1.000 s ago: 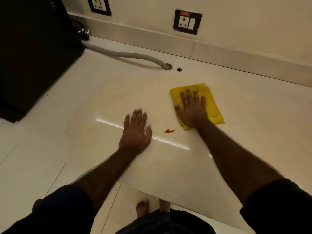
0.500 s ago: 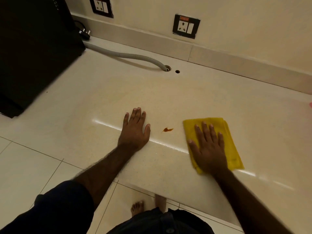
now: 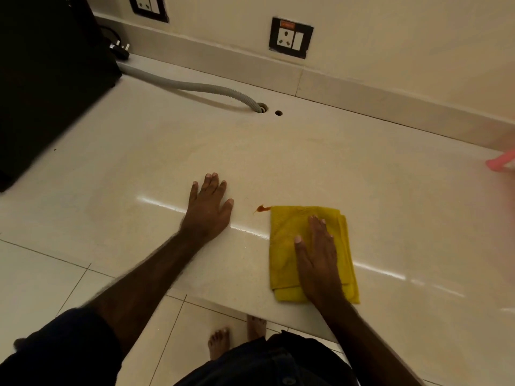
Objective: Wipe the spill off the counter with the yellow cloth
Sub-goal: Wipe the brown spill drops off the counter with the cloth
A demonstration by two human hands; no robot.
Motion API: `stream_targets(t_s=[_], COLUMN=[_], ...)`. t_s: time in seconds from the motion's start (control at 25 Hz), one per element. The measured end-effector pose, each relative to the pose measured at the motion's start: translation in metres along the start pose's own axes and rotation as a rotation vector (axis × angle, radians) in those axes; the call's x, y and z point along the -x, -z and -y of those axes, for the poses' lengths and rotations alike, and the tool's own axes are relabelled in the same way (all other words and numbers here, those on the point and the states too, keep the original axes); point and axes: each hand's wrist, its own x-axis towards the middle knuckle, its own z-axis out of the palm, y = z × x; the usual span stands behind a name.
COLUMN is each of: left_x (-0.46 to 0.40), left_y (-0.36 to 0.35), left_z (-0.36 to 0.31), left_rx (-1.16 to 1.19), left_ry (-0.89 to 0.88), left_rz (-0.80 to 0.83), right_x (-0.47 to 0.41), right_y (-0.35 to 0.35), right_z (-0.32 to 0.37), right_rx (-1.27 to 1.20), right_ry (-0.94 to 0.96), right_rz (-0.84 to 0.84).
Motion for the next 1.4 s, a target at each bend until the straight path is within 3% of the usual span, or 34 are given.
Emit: stream_targets(t_s=[0.12,0.24,0.36,0.48,0.68,0.96,1.08,1.24,1.4], left_x=[0.000,0.027,0.052,0.059,0.052,0.049,0.022,-0.027,-0.036], left_y=[0.008,-0.021,-0.064,-0.088,-0.086,-0.048,-0.036,-0.048,-0.088], left_z=[-0.031,-0.107,-0.170,-0.186,-0.157,-0.064,-0.043,-0.069,-0.145], left_rx=[0.140,0.059,-0.118,-0.279,-0.277,-0.310,-0.328,-0.344,-0.284], left_ry=[-0.031,-0.420,-0.580,-0.587,-0.578,-0.272,-0.216,-0.205,-0.308], left_rz=[-0.073,-0.112,0.117,0.171,0.062,-0.118,-0.118,-0.097,-0.073], right_x=[0.008,0.015,0.021,0.028,0.026,0.025,0.024,0.024,0.028], right_y=[0.025,0.042,0.058,0.069,0.074,0.078,0.076,0.077,0.078], right_z=[-0.021,-0.052,-0.083,-0.109,-0.116,-0.119,-0.116,-0.117,-0.126], right_rx=[-0.117,-0.024,0.047,0.276,0.463,0.505,0.491,0.495,0.493], right_ry=[0.014,0.010,-0.048,-0.092,-0.328,-0.376,-0.378,-0.384,-0.371], right_rz=[-0.124,-0.243,-0.415,-0.505,-0.263,-0.157,-0.149,-0.137,-0.194])
